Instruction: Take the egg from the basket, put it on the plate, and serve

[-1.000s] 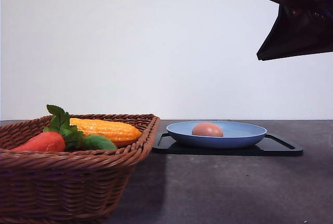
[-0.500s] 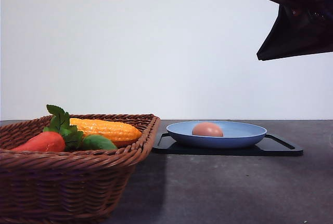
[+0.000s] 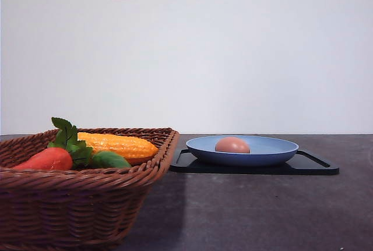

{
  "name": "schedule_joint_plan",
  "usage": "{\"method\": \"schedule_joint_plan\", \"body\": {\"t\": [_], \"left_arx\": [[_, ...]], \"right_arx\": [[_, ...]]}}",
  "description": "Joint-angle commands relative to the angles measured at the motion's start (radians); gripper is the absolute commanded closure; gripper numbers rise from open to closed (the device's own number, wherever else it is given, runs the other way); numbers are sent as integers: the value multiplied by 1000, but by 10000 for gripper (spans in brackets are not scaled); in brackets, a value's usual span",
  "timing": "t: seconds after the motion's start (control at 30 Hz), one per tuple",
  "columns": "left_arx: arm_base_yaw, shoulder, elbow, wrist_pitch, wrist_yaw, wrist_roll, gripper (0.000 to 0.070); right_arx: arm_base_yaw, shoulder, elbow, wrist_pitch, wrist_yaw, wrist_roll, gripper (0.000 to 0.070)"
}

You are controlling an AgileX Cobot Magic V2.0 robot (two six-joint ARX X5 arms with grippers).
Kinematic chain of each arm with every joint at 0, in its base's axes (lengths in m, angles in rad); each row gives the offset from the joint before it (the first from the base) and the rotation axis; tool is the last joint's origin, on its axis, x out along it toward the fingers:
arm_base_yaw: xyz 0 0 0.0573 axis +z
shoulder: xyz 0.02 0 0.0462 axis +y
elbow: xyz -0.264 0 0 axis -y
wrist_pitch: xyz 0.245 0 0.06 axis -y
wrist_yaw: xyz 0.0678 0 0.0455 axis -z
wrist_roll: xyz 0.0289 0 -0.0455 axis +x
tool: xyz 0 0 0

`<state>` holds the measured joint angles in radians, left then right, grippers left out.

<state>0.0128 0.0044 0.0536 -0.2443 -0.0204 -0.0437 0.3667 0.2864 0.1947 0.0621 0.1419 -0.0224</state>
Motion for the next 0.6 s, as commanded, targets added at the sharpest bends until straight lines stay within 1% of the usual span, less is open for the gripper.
{"method": "schedule_joint_plan", "body": {"t": [0.0, 0.17, 0.3, 0.37, 0.57], "left_arx": [[2, -2, -22, -18, 0, 6, 700], [2, -2, -22, -18, 0, 6, 700], [2, -2, -22, -18, 0, 6, 700], [2, -2, -22, -18, 0, 6, 700], [2, -2, -22, -18, 0, 6, 700]], "right_arx": [[-43, -74, -31, 12, -32, -15, 700], [-176, -206, -113, 11, -215, -13, 700], [-248, -262, -163, 8, -326, -11, 700], [-267, -279, -181, -2, -353, -9, 700], [-274, -283, -186, -96, -355, -8, 700]]}}
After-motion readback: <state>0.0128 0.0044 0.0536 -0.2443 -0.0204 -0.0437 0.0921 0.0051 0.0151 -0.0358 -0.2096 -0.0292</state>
